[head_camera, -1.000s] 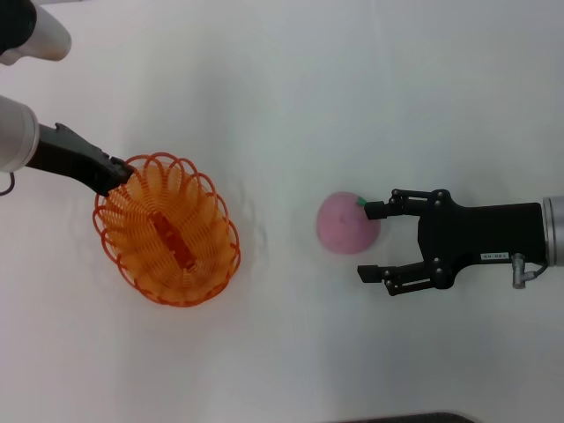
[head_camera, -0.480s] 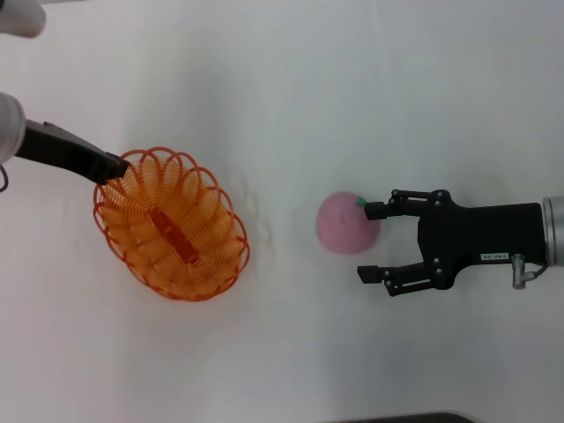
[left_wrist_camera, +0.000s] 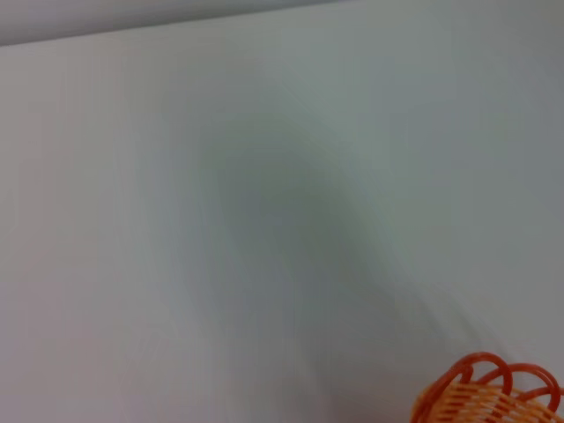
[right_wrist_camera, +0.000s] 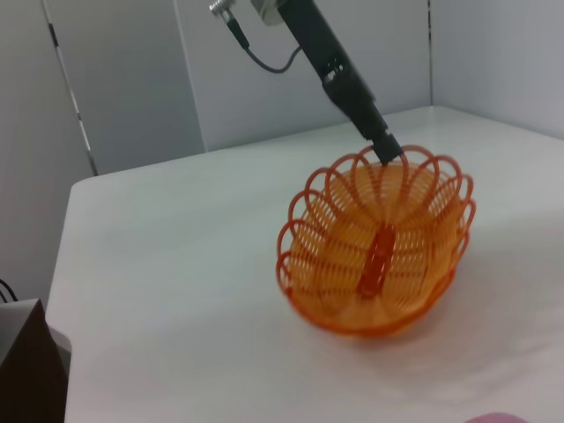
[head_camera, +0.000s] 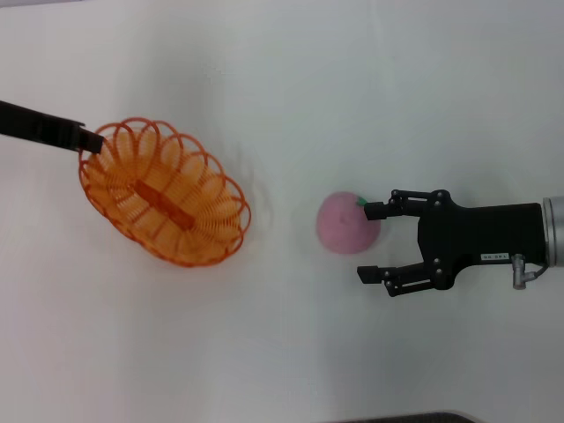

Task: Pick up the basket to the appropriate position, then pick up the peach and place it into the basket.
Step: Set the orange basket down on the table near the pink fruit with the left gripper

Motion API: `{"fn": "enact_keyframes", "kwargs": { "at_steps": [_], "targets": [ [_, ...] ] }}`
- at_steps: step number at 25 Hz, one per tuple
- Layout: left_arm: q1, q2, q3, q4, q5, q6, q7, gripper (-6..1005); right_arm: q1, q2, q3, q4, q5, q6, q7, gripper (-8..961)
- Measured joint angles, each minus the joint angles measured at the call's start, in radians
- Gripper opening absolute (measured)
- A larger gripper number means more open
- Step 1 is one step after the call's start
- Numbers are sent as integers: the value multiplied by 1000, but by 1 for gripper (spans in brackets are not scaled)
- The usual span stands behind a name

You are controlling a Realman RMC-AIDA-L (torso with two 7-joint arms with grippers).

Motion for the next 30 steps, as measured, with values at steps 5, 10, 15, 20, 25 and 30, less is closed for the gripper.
{"fn": "enact_keyframes", "kwargs": {
  "at_steps": [5, 10, 15, 20, 25, 30],
  "targets": [
    [-6, 5, -136, -7, -31, 53, -30, 39, 0, 0, 5, 0, 0, -2, 0, 915],
    [24, 2, -214, -10, -64, 72, -60, 38, 0, 0, 6, 0, 0, -3, 0, 915],
    [94, -22, -237, -1, -137, 63, -88, 38, 0, 0, 6, -1, 0, -3, 0, 915],
    [155, -33, -229, -6, -186, 32, -106, 38, 2, 0, 6, -2, 0, -3, 1, 915],
    [202, -38, -217, -32, -229, -17, -114, 39, 4, 0, 8, -2, 4, -5, 12, 916],
    [237, -40, -203, -52, -273, -53, -128, 39, 2, 0, 8, -2, 11, -6, 12, 916]
  ]
}}
